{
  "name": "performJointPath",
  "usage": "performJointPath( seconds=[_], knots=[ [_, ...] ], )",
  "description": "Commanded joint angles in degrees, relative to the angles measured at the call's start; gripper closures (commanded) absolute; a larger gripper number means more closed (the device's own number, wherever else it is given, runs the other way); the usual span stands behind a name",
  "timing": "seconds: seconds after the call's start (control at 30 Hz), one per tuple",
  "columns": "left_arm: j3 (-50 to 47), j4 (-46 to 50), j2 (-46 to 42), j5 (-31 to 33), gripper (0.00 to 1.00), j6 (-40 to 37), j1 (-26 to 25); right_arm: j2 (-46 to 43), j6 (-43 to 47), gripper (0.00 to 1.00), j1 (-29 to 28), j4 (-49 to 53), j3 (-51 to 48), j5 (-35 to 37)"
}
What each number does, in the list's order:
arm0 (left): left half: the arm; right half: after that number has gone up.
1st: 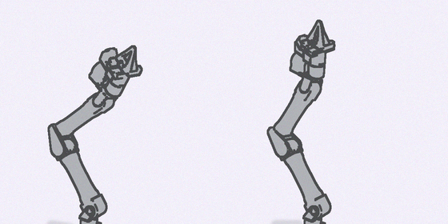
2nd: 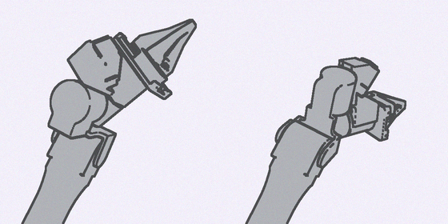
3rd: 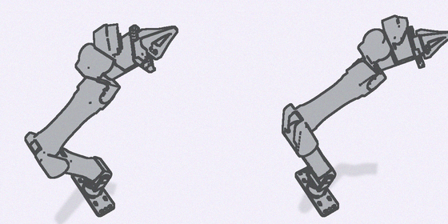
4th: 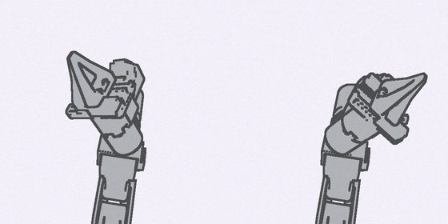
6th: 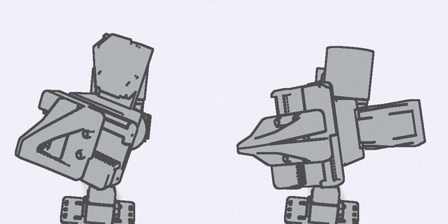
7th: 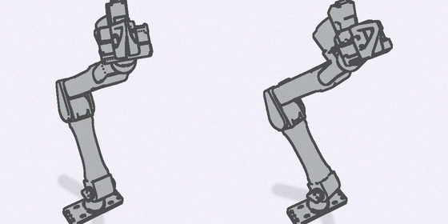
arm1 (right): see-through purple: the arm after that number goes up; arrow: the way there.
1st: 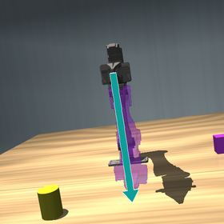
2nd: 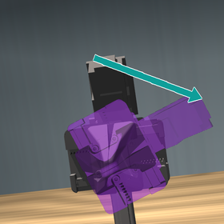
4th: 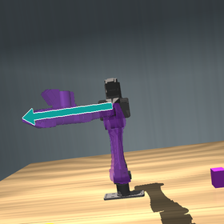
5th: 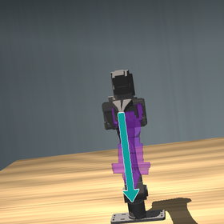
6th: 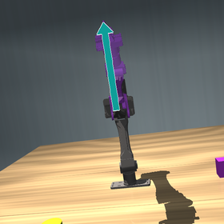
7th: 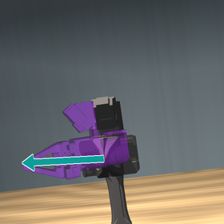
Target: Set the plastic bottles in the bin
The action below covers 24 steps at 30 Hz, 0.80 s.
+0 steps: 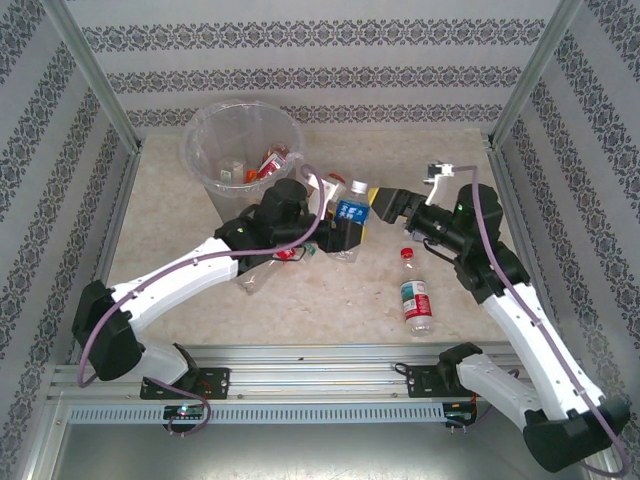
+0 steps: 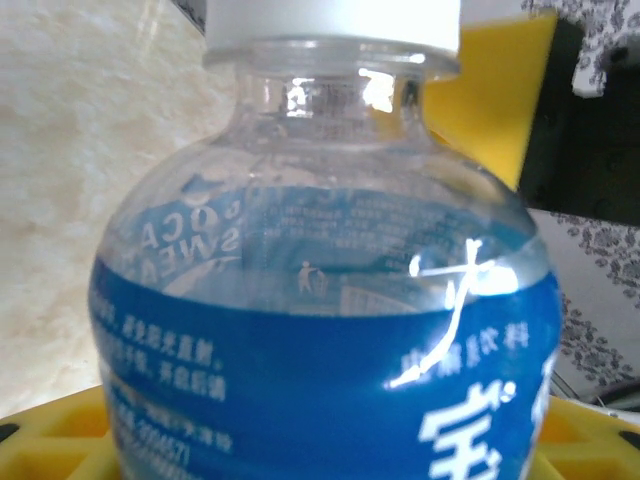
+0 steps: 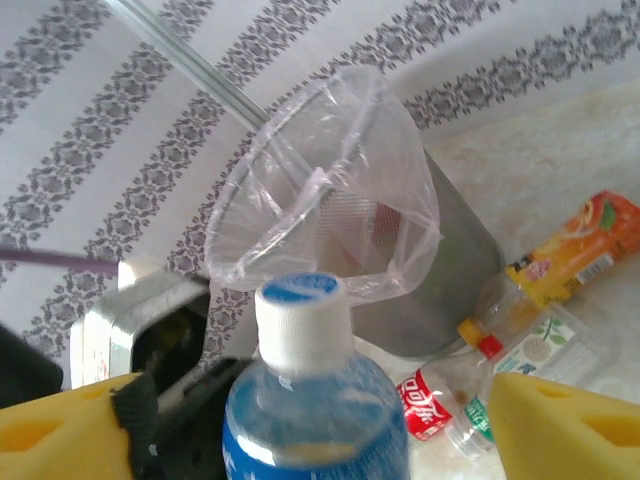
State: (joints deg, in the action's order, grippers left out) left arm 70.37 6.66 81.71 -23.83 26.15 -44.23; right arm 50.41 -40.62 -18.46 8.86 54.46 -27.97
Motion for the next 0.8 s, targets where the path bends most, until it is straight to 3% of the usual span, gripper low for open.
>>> performJointPath(
  seconds=[0.0,0.37,0.77],
  knots=[
    [5.88,9.71,-3.79,4.95,0.42,-5.01,2.56,-3.59,2.53,0.02,0.52,-2.61,-1.63,-3.83],
    [24.17,29.61,-1.93,10.47,0.42,-14.54,16.76,-7.43,5.48,0.02,0.43,0.97,-1.47,-5.08],
    [41.79,40.25,12.78,16.02,0.42,-21.71,28.5,-7.19,7.17,0.02,0.35,4.21,-1.02,-5.32]
  ],
)
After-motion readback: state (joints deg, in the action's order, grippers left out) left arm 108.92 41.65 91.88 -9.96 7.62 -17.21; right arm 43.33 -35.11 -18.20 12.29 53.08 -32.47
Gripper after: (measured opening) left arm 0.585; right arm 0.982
